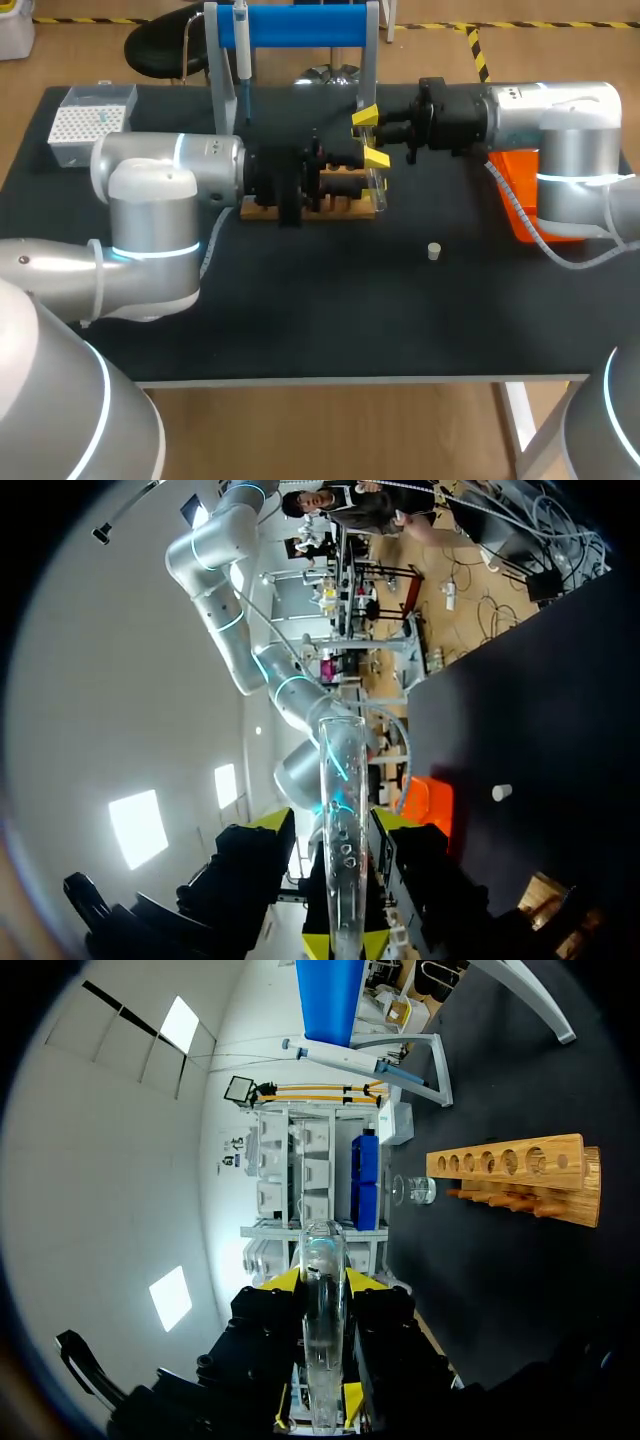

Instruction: Invert the test tube, pick up the pipette, mount the tip to pipette, aspirate from beaker and dispense into the tube, eject the tip, return the pipette, and cap with the stopper.

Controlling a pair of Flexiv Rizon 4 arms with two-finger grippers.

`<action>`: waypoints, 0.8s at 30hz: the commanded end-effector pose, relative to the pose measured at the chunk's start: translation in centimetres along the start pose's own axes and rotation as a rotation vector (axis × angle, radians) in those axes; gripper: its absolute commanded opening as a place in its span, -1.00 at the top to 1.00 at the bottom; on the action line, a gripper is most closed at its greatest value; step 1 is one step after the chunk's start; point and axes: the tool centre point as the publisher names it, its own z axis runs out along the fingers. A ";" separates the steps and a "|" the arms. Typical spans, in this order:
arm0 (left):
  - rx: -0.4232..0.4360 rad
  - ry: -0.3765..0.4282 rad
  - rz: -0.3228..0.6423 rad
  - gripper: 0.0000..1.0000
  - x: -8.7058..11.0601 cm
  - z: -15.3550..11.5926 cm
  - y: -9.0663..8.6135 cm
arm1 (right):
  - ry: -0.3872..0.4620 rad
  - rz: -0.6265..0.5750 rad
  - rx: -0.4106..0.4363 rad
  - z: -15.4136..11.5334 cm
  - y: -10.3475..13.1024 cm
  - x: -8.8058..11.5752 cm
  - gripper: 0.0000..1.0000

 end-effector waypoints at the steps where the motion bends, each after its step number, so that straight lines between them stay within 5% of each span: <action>1: 0.005 -0.001 0.002 0.18 0.1 0.2 0.1 | -0.004 0.000 0.001 -0.1 0.0 0.1 1.00; 6: 0.007 -0.001 0.001 0.56 0.1 0.2 0.1 | -0.004 0.000 0.001 -0.1 0.0 0.1 1.00; 8: 0.007 -0.002 0.001 0.97 0.1 0.2 0.1 | -0.004 0.000 0.001 -0.1 0.0 0.1 1.00; 16: 0.019 0.002 -0.007 1.00 0.1 0.2 0.1 | -0.004 0.000 0.001 -0.1 0.0 0.1 1.00; 17: 0.023 0.005 -0.009 1.00 0.1 0.2 0.1 | -0.004 0.000 0.001 -0.1 0.0 0.1 0.47; 18: 0.025 0.008 -0.011 1.00 0.2 0.1 0.1 | -0.004 0.000 0.001 -0.1 0.0 0.1 -0.53; 19: 0.028 0.009 -0.013 1.00 0.2 0.1 0.1 | -0.004 0.000 0.001 -0.1 0.0 0.1 -1.00; 24: 0.028 0.009 -0.013 1.00 0.2 0.1 0.1 | -0.004 0.000 0.001 -0.1 0.0 0.1 -1.00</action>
